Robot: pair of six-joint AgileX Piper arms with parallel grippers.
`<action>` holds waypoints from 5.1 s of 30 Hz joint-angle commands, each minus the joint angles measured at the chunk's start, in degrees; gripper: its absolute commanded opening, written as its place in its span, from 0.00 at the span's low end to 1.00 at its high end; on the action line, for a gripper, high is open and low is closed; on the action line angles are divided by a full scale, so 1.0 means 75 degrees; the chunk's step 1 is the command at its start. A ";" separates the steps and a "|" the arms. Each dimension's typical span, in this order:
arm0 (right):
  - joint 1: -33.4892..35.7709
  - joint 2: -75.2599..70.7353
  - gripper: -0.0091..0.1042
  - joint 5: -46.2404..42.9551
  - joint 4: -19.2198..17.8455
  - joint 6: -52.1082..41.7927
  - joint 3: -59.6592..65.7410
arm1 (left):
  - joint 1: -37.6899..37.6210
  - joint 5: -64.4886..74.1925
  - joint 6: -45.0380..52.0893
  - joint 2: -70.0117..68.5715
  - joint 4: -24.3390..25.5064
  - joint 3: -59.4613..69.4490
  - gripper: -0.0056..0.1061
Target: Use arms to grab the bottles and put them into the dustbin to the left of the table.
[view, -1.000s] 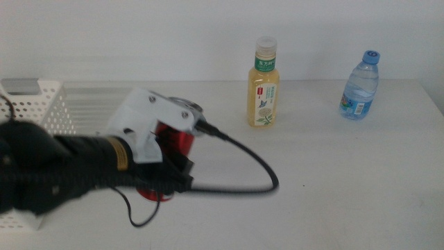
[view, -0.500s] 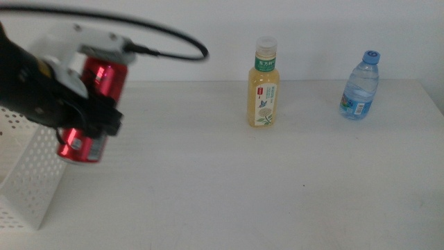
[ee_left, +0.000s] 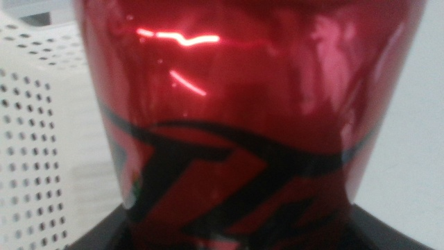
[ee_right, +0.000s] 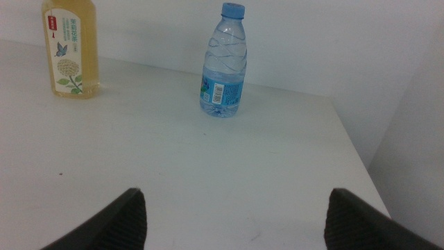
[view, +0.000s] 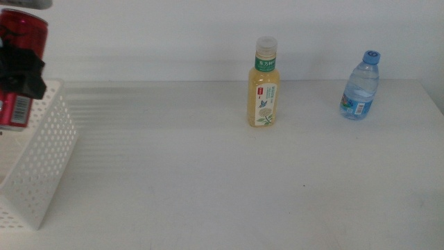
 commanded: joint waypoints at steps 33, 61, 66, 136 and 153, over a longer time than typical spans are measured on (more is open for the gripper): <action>-0.0049 -0.0210 0.67 -0.0597 -0.0050 -0.0092 -0.0060 | 0.2265 0.0263 0.0400 0.3046 0.0647 -0.1529 0.01; -0.0049 -0.0210 0.67 -0.0597 -0.0050 -0.0092 -0.0060 | 0.2257 0.0271 0.0385 0.4588 0.0197 -0.1523 0.01; -0.0049 -0.0210 0.67 -0.0597 -0.0050 -0.0092 -0.0060 | 0.2252 0.0211 0.0418 0.4588 0.0145 -0.1529 0.41; -0.0049 -0.0210 0.67 -0.0597 -0.0050 -0.0092 -0.0060 | -0.6757 -0.3439 -0.6328 0.0986 0.3749 -0.0538 0.86; -0.0049 -0.0210 0.67 -0.0597 -0.0050 -0.0092 -0.0060 | -0.7108 -1.0782 -0.0552 0.0719 -0.2577 0.3101 0.63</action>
